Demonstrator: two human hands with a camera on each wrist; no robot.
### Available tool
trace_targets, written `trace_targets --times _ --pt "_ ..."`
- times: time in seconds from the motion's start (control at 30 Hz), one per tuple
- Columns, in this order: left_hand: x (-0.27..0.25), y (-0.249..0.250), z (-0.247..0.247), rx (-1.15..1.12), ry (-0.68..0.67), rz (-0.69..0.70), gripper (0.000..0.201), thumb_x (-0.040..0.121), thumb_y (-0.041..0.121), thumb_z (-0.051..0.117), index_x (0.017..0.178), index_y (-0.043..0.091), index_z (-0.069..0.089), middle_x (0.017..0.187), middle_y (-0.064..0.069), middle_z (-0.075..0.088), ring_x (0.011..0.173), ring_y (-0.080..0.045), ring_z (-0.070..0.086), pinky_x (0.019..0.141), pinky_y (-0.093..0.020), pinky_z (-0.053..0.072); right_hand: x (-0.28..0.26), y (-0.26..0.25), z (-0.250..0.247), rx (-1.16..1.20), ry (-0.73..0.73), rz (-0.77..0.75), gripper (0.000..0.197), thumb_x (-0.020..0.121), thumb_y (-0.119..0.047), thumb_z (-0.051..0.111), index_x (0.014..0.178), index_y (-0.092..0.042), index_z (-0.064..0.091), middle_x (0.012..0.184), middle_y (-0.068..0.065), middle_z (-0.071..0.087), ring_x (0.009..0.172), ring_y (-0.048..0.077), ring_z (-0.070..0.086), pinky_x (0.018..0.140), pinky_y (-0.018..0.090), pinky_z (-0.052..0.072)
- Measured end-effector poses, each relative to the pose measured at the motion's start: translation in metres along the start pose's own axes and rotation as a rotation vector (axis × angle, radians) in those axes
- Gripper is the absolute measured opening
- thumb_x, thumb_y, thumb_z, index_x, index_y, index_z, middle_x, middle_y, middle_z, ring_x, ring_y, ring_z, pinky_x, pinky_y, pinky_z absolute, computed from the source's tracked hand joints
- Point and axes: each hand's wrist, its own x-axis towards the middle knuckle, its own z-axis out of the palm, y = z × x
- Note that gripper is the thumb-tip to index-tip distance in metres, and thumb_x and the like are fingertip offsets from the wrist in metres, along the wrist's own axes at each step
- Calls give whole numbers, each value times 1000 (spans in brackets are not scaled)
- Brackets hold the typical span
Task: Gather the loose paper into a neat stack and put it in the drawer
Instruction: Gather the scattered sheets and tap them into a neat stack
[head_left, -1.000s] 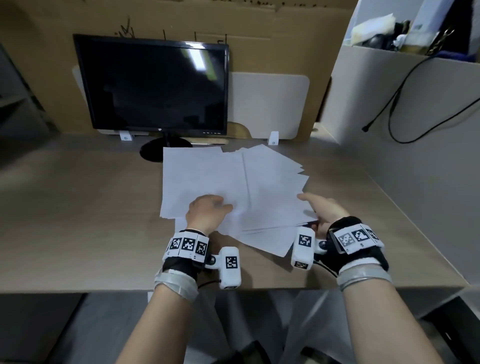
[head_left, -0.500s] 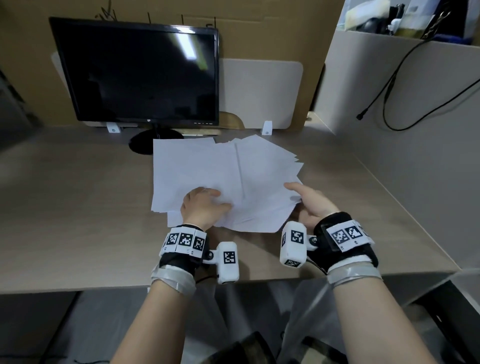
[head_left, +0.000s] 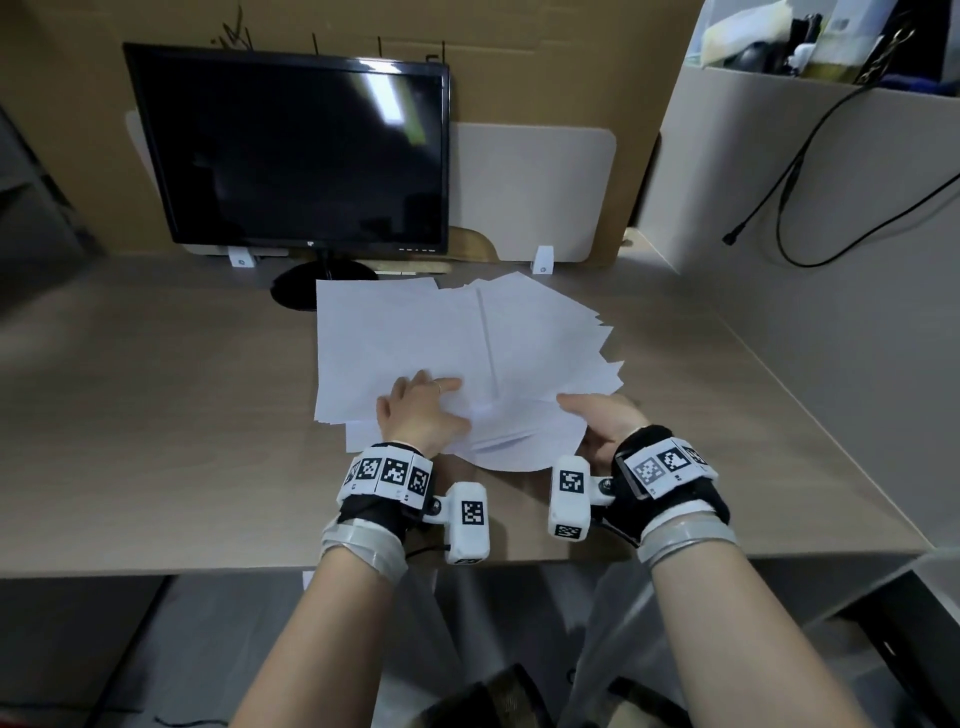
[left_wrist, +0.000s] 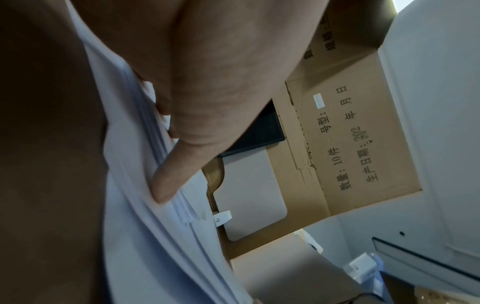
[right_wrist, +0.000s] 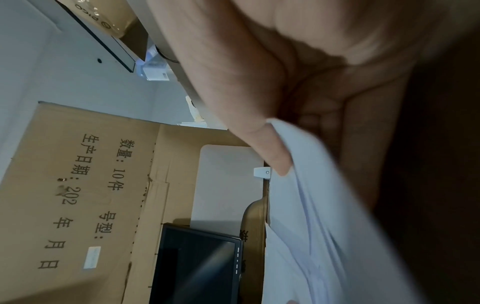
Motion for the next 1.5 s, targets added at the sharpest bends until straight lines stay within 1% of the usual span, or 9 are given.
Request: trace_targets --times 0.1,0.3,0.6,0.77,1.03,1.17,1.33,1.4,1.5 --pt "2 -1 1 67 45 -14 64 90 18 59 149 41 46 166 3 26 155 -22 14 123 -41 4 11 3 -6 -76 49 -9 28 87 -4 68 113 4 64 103 20 73 90 36 72 88 57 55" --pt "10 -9 -3 106 46 -81 61 97 20 53 152 42 40 169 3 18 156 -21 9 126 -43 2 1 -17 -29 -59 152 -95 35 92 -11 65 123 -2 52 104 10 63 67 16 57 37 19 41" --pt "13 -6 3 115 66 -76 61 97 20 52 152 42 40 169 1 18 156 -22 8 125 -43 0 -7 -28 -62 97 328 -228 36 83 -4 70 115 2 56 109 17 68 101 35 67 92 49 55" --pt "18 -1 8 109 78 -120 71 90 8 53 152 40 41 168 2 19 156 -22 7 126 -47 0 -13 -35 -80 204 412 -269 25 88 -1 64 76 -11 45 91 9 63 79 25 62 69 31 51" --pt "19 22 15 109 127 -129 63 89 2 46 146 31 51 161 0 35 152 -24 20 124 -45 8 -20 -39 -116 404 560 -339 23 88 -1 63 111 -1 58 105 10 67 82 24 65 54 22 47" --pt "16 52 27 -299 86 9 42 93 41 58 128 19 67 136 -4 63 129 -24 53 115 -38 35 -20 -37 -124 432 533 -338 21 90 -2 62 110 -3 53 98 8 62 75 20 60 48 19 44" --pt "-3 99 24 -924 -232 101 71 90 77 45 138 25 52 125 2 69 110 -15 71 100 -35 50 -15 -30 -120 428 446 -322 21 91 -4 62 107 -6 49 102 10 64 82 21 61 61 24 47" --pt "-6 102 27 -963 -259 137 82 79 76 63 140 22 52 129 0 69 107 -17 74 101 -38 53 -12 -27 -112 427 396 -316 20 91 -3 63 107 -7 51 100 7 67 79 18 63 58 22 48" --pt "-11 99 27 -1134 -142 61 52 91 44 73 130 13 59 121 -6 74 106 -24 74 100 -44 56 -7 -21 -90 385 302 -282 38 87 -11 71 119 0 54 103 4 69 92 21 67 71 26 52"
